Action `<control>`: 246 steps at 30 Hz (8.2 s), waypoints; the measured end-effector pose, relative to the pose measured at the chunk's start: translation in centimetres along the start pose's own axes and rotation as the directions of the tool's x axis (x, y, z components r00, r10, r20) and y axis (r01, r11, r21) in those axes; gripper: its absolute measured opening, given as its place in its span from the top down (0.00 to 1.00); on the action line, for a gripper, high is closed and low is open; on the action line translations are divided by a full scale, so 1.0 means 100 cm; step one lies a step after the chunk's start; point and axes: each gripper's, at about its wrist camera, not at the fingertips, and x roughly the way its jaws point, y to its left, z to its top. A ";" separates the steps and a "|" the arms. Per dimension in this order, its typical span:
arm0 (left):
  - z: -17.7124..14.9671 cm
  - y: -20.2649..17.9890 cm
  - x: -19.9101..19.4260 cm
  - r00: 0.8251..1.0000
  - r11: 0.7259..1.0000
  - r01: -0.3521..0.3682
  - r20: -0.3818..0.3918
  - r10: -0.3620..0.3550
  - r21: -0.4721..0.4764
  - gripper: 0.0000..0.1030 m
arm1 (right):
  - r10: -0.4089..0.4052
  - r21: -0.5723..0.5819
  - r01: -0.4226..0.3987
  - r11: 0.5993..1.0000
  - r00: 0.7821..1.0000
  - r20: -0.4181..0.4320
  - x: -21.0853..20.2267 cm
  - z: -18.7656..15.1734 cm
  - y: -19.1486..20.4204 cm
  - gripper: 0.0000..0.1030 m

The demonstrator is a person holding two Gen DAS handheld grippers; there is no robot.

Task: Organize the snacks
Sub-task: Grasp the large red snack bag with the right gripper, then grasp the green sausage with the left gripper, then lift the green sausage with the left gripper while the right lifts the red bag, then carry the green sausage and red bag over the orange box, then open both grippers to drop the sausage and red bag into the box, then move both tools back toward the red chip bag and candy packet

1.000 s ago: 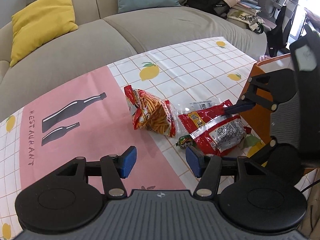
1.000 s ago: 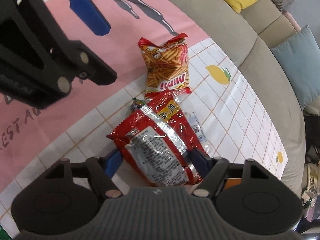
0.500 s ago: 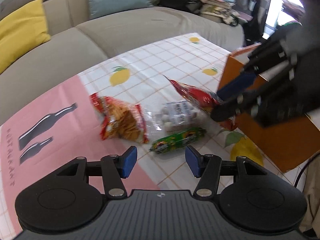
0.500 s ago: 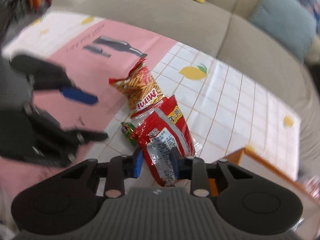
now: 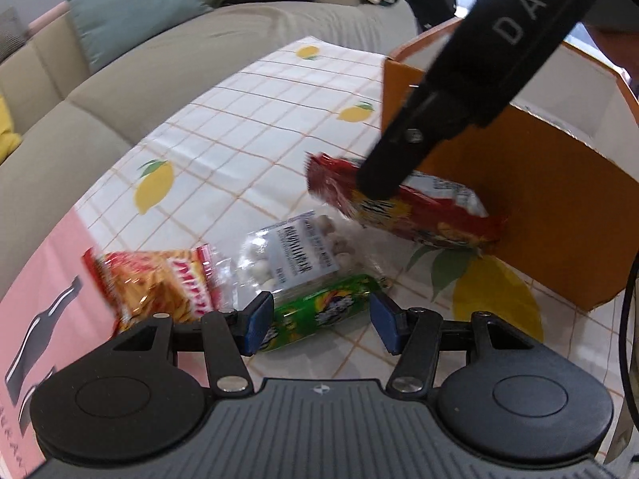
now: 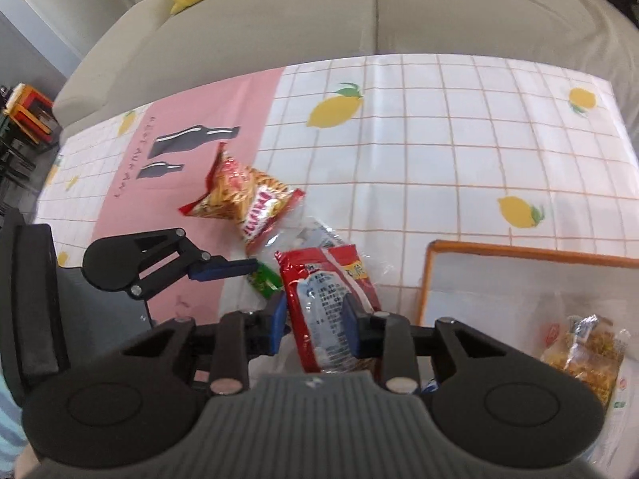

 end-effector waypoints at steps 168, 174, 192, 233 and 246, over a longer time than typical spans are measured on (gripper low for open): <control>0.115 -0.138 0.056 0.928 0.718 0.172 -0.134 -0.348 -0.675 0.76 | -0.505 0.052 0.502 0.863 0.861 0.060 -0.087 -0.147 -0.159 0.73; 0.115 -0.142 0.061 0.916 0.729 0.159 -0.176 -0.360 -0.665 0.73 | -0.487 0.056 0.485 0.873 0.873 0.032 -0.082 -0.147 -0.162 0.68; 0.114 -0.137 0.001 0.955 0.763 0.166 -0.091 -0.282 -0.625 0.39 | -0.490 0.195 0.472 0.860 0.870 0.058 -0.119 -0.146 -0.160 0.26; -0.051 -0.018 -0.151 0.933 0.780 -0.252 0.070 0.353 -0.573 0.32 | -0.281 -0.028 0.320 0.947 0.866 0.413 -0.068 -0.108 0.078 0.28; -0.081 0.040 -0.124 0.945 0.749 -0.197 0.082 0.318 -0.632 0.30 | -0.261 -0.125 0.312 0.942 0.913 0.314 0.015 -0.058 0.093 0.29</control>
